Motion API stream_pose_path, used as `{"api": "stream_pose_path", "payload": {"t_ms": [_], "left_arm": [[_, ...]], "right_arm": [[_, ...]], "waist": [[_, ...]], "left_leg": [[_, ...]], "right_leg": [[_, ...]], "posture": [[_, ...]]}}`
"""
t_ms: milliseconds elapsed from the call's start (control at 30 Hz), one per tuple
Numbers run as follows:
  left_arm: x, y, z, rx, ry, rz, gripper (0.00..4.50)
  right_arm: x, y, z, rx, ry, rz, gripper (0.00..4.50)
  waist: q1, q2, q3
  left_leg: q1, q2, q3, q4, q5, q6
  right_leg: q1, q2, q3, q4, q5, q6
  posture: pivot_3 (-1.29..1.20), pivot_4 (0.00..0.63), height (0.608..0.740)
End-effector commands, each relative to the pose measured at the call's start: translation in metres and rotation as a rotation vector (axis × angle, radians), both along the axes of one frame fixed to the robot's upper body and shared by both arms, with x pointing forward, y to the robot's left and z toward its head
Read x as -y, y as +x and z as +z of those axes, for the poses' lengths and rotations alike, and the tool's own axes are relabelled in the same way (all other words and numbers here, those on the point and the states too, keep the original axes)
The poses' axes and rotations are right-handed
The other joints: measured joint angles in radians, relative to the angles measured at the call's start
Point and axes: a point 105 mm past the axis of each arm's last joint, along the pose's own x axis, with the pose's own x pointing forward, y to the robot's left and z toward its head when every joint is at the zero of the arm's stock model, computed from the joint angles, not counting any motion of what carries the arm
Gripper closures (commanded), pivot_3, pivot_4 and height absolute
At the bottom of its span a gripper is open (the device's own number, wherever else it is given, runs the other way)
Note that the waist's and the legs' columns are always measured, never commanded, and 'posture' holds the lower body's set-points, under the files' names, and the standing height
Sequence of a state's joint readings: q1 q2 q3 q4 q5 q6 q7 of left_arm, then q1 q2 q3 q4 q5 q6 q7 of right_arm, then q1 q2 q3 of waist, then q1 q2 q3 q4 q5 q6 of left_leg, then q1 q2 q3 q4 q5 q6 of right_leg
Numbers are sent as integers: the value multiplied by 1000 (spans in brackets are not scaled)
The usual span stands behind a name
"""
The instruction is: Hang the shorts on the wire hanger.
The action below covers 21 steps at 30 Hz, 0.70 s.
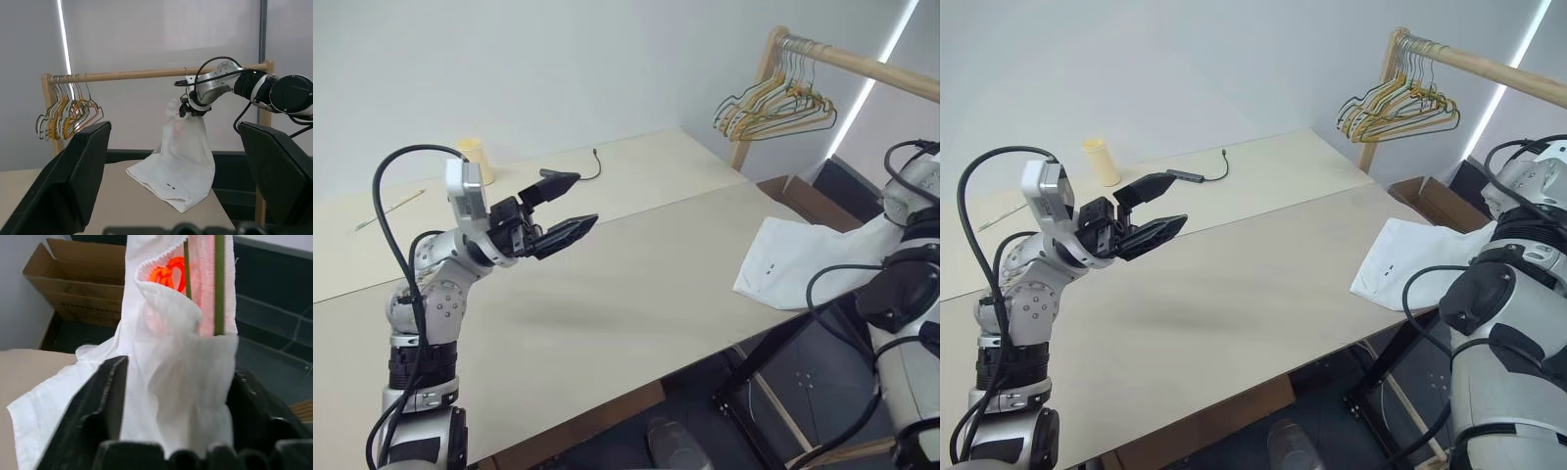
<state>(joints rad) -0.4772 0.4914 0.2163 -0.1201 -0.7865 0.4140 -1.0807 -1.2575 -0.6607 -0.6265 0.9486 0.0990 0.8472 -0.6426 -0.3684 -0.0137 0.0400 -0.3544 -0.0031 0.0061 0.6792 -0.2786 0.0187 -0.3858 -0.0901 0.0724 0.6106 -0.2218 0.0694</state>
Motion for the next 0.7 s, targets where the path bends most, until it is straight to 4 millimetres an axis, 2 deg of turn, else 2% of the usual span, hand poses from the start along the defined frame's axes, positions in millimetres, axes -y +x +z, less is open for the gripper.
{"api": "stream_pose_path", "payload": {"t_ms": [33,100,267,433,567,700], "left_arm": [[-2,-7,12,64,-16,-3,0],[-2,-7,12,64,-20,-3,0],[-2,-8,13,66,-31,1,0],[-2,-10,14,65,-51,-5,0],[-1,-9,11,59,-52,-9,0],[0,-9,12,56,-58,-28,0]], "right_arm": [[3,-2,17,23,-83,-23,19],[3,-3,20,17,-115,-37,19],[6,-11,37,-53,-320,-80,19],[2,-24,68,-116,-651,-178,19],[-22,-30,106,-85,-973,-249,19],[-70,-24,150,131,-1282,-163,19]], "waist": [[1,0,0],[2,0,0],[7,0,0],[16,0,0],[22,0,0],[21,0,0]], "left_leg": [[0,0,0,0,0,0],[0,0,0,0,0,0],[0,0,0,0,0,0],[0,0,0,0,0,0],[1,0,0,0,0,0],[1,0,0,0,0,0]], "right_leg": [[0,0,0,0,0,0],[0,0,0,0,0,0],[0,0,0,0,0,0],[0,0,0,0,0,0],[-1,0,1,1,0,0],[-1,0,1,1,0,0]], "posture": [[-251,0,740],[-248,0,740],[-245,0,740],[-249,0,740],[-249,0,740],[-267,0,740]]}}
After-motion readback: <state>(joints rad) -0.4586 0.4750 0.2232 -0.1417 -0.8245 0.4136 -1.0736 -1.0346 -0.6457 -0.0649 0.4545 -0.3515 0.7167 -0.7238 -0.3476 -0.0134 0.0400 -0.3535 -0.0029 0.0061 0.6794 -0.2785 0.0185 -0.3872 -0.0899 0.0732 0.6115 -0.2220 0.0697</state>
